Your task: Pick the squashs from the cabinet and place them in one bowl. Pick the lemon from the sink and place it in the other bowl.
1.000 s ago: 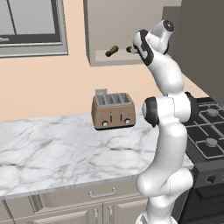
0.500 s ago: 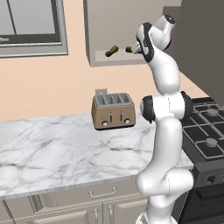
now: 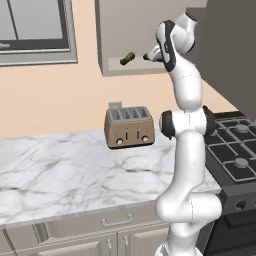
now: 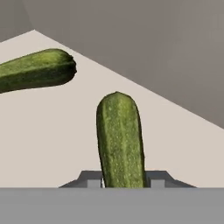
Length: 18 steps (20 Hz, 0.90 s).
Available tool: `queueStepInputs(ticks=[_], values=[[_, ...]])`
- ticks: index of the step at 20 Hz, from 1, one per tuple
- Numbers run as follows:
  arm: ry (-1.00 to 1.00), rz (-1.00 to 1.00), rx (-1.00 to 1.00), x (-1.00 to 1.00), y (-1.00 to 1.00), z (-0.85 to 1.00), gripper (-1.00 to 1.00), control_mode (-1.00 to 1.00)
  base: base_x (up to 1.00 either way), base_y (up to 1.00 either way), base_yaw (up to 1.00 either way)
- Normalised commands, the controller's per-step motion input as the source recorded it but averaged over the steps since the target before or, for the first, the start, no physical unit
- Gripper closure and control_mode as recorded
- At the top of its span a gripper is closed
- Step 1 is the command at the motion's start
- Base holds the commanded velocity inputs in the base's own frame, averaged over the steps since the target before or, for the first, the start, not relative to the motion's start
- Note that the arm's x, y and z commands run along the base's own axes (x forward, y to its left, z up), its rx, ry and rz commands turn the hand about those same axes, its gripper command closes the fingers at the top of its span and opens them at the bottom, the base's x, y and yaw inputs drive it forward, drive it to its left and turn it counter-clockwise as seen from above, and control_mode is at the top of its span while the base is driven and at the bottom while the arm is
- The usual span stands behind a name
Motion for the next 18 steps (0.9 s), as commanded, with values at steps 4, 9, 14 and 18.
queueStepInputs(ticks=[4, 9, 14, 18], values=[[0.01, 0.11, 0.0, -0.22, 0.27, -0.48, 1.0, -1.0, 0.0, 0.0, 0.0], [-0.09, 0.02, -0.07, -0.73, 0.39, -0.24, 1.0, -1.0, 0.0, 0.0, 0.0], [-0.16, 0.0, -0.05, -0.79, 0.45, -0.2, 1.0, -1.0, 0.0, 0.0, 0.0], [-0.16, 0.0, -0.02, -0.83, 0.43, -0.33, 1.0, -1.0, 0.0, 0.0, 0.0]])
